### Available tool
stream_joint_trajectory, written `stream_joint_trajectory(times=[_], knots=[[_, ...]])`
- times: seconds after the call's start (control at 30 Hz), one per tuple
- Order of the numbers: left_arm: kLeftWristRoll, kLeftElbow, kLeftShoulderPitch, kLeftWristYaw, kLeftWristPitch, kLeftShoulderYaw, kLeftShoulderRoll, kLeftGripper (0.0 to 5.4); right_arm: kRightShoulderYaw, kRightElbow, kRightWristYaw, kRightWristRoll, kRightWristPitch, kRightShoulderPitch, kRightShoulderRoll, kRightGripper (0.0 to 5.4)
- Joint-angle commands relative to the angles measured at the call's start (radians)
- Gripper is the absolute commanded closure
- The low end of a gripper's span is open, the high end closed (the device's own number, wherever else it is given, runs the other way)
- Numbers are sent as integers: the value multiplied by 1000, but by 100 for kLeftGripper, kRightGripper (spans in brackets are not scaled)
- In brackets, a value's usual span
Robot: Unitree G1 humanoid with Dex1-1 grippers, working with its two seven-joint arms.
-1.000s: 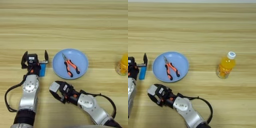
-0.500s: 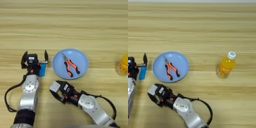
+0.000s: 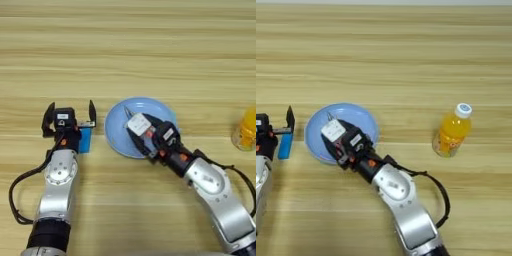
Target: Move the objects on the table
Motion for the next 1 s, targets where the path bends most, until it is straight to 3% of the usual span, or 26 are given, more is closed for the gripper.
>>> stream_joint_trajectory(times=[0.03,0.37,1.0], knots=[[14,1,1,2,9,2,7,0,-75,-24,-35,19,21,-5,-21,292],[12,2,0,0,9,4,10,0,-288,142,-179,33,15,-52,-47,292],[12,8,-4,-1,7,5,12,0,-315,359,-219,24,24,-80,-48,292]])
